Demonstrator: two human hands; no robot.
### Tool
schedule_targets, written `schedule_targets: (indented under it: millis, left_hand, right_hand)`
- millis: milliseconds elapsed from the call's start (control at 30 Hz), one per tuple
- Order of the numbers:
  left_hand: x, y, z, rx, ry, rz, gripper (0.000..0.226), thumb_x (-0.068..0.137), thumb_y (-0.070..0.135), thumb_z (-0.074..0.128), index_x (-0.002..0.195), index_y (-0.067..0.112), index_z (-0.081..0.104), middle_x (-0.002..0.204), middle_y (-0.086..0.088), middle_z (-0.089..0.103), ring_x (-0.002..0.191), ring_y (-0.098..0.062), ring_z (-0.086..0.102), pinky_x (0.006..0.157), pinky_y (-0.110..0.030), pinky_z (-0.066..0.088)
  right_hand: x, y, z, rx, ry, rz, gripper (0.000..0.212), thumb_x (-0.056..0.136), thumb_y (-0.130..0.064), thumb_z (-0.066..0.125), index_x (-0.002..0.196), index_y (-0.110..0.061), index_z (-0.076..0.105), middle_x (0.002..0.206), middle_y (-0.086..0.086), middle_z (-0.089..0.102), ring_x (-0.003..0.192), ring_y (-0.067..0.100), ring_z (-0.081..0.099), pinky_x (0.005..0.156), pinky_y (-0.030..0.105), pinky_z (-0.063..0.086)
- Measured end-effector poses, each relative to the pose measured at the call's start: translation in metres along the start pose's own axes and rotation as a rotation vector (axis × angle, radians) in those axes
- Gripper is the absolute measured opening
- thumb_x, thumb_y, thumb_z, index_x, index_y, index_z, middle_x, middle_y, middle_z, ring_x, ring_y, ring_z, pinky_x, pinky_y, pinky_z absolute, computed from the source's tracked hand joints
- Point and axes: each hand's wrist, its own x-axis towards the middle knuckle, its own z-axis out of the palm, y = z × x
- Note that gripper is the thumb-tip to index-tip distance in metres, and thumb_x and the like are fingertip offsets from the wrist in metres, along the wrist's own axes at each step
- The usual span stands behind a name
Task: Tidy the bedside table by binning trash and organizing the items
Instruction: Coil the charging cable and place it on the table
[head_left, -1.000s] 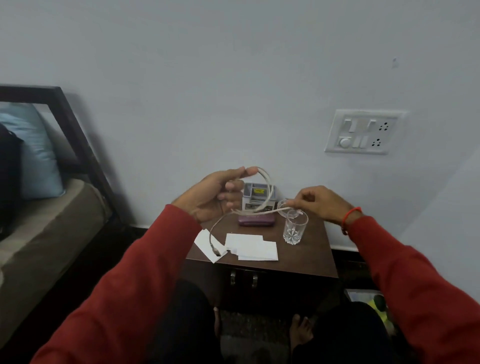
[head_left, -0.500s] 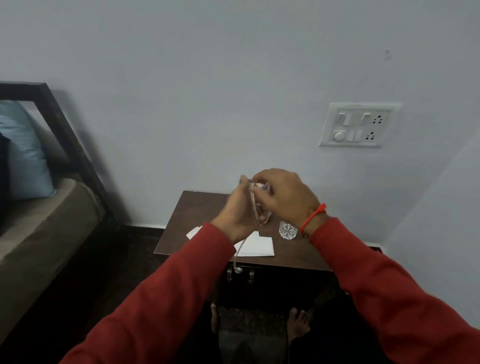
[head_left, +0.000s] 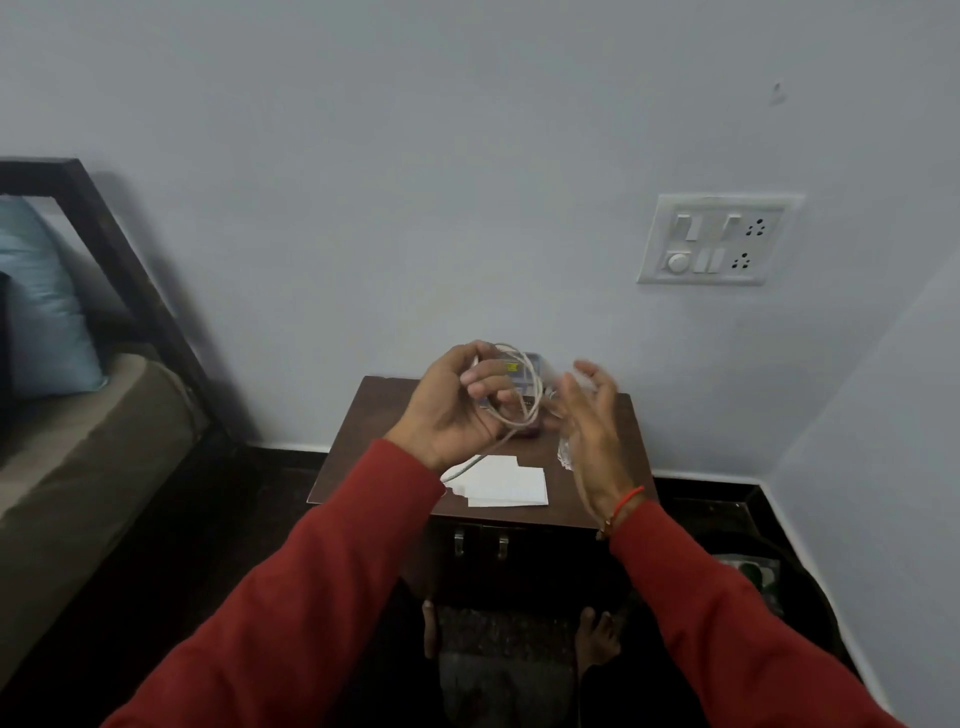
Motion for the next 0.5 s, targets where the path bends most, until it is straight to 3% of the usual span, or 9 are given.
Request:
schedule_targets:
  millis: [67,133,200,267,333,433,500]
  left_hand:
    - [0.001,0.001,0.004,-0.029,-0.074,-0.022,0.028,0.105,0.025,0.04,0.08,0.02,0.051,0.048,0.006,0.035,0.04,-0.008,0.039,0.051,-0.024,0.044]
    - [0.004,0.004,0.008,-0.018,-0.086,0.023,0.034,0.109,0.032,0.036,0.082,0.02,0.053,0.05,0.007,0.036,0.042,-0.008,0.038,0.05,-0.022,0.041]
    - [0.008,0.01,0.011,0.042,-0.029,0.156,0.035,0.11,0.035,0.036,0.085,0.021,0.055,0.051,0.007,0.037,0.043,-0.007,0.038,0.048,-0.021,0.039]
    - [0.012,0.015,0.008,0.092,0.058,0.293,0.028,0.11,0.031,0.039,0.091,0.022,0.057,0.055,0.008,0.038,0.044,-0.008,0.04,0.046,-0.022,0.041]
    - [0.014,0.015,0.004,0.083,0.096,0.331,0.022,0.11,0.026,0.041,0.095,0.022,0.056,0.057,0.008,0.039,0.046,-0.008,0.042,0.047,-0.023,0.042]
    - [0.016,0.003,0.006,0.02,0.077,0.298,0.023,0.11,0.023,0.04,0.094,0.02,0.057,0.057,0.007,0.041,0.046,-0.009,0.042,0.049,-0.023,0.044]
    - [0.019,-0.005,0.008,0.016,0.072,0.293,0.021,0.11,0.022,0.041,0.095,0.019,0.056,0.057,0.007,0.042,0.047,-0.009,0.043,0.051,-0.024,0.046]
  right_hand:
    - [-0.009,0.018,-0.003,0.012,-0.181,0.19,0.063,0.088,-0.067,0.048,0.124,-0.015,0.058,0.119,0.017,0.069,0.117,0.039,0.061,0.107,0.061,0.039]
    - [-0.022,0.029,-0.007,-0.099,-0.336,0.295,0.063,0.093,-0.064,0.037,0.113,-0.011,0.066,0.099,0.019,0.073,0.101,0.037,0.068,0.097,0.047,0.046]
    - [-0.032,0.037,-0.012,-0.193,-0.468,0.33,0.048,0.096,-0.052,0.045,0.104,-0.009,0.065,0.074,0.019,0.065,0.074,0.037,0.066,0.079,0.041,0.052]
    - [-0.038,0.039,-0.015,-0.295,-0.596,0.298,0.025,0.097,-0.031,0.057,0.106,-0.008,0.061,0.068,0.015,0.057,0.061,0.032,0.06,0.071,0.043,0.054]
    - [-0.037,0.038,-0.015,-0.369,-0.63,0.215,0.019,0.092,-0.024,0.065,0.106,-0.012,0.062,0.08,0.011,0.06,0.071,0.031,0.062,0.073,0.048,0.055]
    - [-0.033,0.031,-0.008,-0.392,-0.563,0.086,0.018,0.085,-0.026,0.072,0.099,-0.02,0.062,0.1,0.0,0.065,0.098,0.012,0.062,0.089,0.034,0.05]
    - [-0.033,0.027,0.001,-0.21,-0.522,0.176,0.018,0.088,-0.011,0.07,0.1,-0.014,0.056,0.112,0.011,0.07,0.106,0.017,0.064,0.097,0.035,0.047]
